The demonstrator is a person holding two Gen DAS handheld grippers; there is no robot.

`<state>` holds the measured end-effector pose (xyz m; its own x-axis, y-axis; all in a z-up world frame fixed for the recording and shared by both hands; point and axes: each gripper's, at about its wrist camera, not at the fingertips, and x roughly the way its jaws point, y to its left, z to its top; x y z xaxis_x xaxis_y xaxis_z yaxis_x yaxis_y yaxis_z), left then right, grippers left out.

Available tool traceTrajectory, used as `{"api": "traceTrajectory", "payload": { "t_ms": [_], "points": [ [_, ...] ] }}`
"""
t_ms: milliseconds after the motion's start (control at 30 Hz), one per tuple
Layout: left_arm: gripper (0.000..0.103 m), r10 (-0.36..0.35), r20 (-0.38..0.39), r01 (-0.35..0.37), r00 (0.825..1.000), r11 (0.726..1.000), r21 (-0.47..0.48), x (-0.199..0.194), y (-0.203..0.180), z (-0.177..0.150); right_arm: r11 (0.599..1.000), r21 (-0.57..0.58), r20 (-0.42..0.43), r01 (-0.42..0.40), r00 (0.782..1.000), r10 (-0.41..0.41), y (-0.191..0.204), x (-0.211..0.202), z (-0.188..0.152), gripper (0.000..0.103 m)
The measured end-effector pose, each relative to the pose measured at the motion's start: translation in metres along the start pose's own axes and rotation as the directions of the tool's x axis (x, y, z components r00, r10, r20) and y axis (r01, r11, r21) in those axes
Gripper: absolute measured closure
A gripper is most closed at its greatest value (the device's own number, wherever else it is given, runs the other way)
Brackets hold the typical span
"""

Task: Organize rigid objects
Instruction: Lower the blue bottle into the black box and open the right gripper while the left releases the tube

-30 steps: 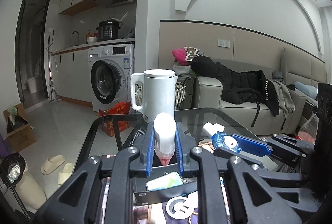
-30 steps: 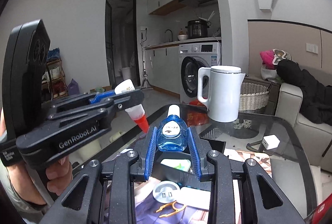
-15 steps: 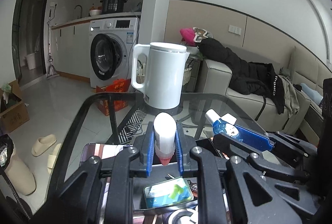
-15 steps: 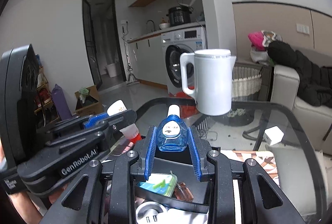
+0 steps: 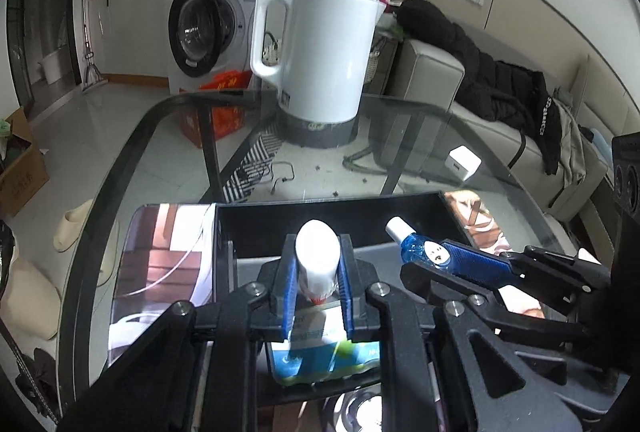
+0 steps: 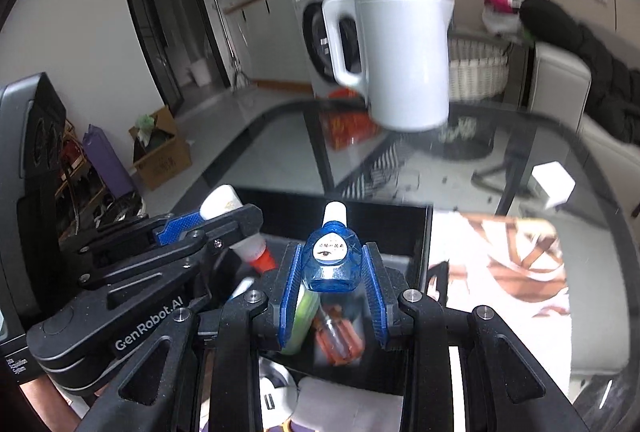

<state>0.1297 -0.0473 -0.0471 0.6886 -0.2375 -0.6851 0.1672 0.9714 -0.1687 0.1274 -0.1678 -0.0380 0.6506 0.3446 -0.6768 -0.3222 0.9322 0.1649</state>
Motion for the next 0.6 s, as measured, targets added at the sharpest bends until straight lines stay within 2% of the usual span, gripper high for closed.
{"api": "traceTrajectory", "payload": {
  "t_ms": [133, 367, 500, 600],
  "points": [
    [0.087, 0.009, -0.059, -0.009, 0.998, 1.0, -0.006, 0.009, 0.0, -0.005, 1.0, 0.012, -0.065, -0.006, 0.998, 0.007, -0.002, 0.011, -0.008, 0.073],
    [0.088, 0.022, -0.126, -0.022, 0.992, 1.0, -0.003, 0.008, 0.001, -0.016, 1.0, -0.012, -0.107, -0.01, 0.994, 0.008, 0.005, 0.006, -0.014, 0.073],
    [0.088, 0.028, -0.129, -0.028, 0.991, 1.0, 0.002, 0.003, 0.001, -0.02, 1.0, -0.007, -0.123, -0.02, 0.992, 0.019, 0.008, 0.002, -0.018, 0.073],
    [0.083, 0.02, -0.124, -0.02, 0.992, 1.0, 0.002, 0.0, 0.002, -0.022, 1.0, 0.005, -0.131, -0.03, 0.991, 0.031, 0.007, 0.001, -0.019, 0.072]
  ]
}}
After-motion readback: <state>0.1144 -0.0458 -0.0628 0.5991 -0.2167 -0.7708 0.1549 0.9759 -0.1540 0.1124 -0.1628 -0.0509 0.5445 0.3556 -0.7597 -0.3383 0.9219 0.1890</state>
